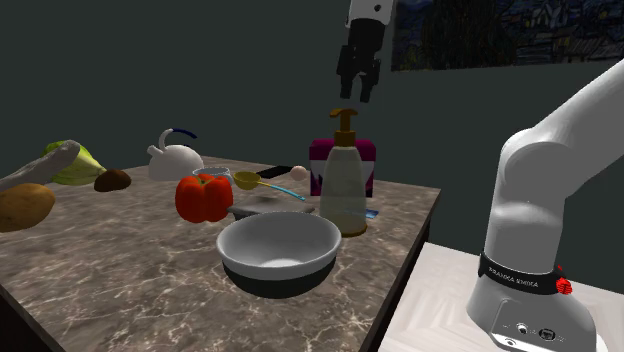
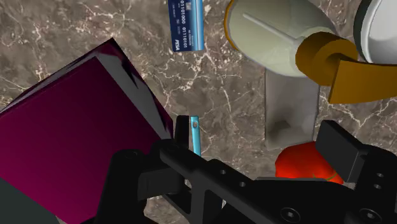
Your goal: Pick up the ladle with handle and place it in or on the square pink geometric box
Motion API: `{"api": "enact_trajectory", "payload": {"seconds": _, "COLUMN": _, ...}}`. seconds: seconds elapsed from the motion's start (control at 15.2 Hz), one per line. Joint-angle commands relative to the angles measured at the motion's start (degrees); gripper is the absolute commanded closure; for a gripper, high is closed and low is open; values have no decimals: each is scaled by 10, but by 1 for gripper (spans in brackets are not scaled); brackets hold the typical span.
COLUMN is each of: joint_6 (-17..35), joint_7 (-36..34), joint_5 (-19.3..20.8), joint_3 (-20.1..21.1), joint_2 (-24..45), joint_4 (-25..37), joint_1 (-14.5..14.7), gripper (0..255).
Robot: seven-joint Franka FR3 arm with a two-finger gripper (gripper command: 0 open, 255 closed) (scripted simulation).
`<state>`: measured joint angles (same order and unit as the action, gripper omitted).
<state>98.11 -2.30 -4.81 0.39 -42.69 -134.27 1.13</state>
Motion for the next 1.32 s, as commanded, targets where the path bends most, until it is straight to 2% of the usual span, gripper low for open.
{"api": "enact_trajectory", "payload": {"seconds": 0.0, "joint_6": 0, "joint_7": 0, "joint_5": 0, "joint_3": 0, "joint_2": 0, "joint_4": 0, "joint_1": 0, "gripper": 0}}
{"api": "enact_trajectory", "payload": {"seconds": 0.59, "joint_6": 141, "joint_7": -6, "joint_5": 32, "joint_3": 29, "joint_2": 175, "joint_4": 29, "joint_1": -3, "gripper": 0}}
{"api": "enact_trajectory", "payload": {"seconds": 1.25, "joint_6": 244, "joint_7": -38, "joint_5": 99, "joint_3": 53, "joint_2": 393, "joint_4": 133, "joint_1": -10, "gripper": 0}}
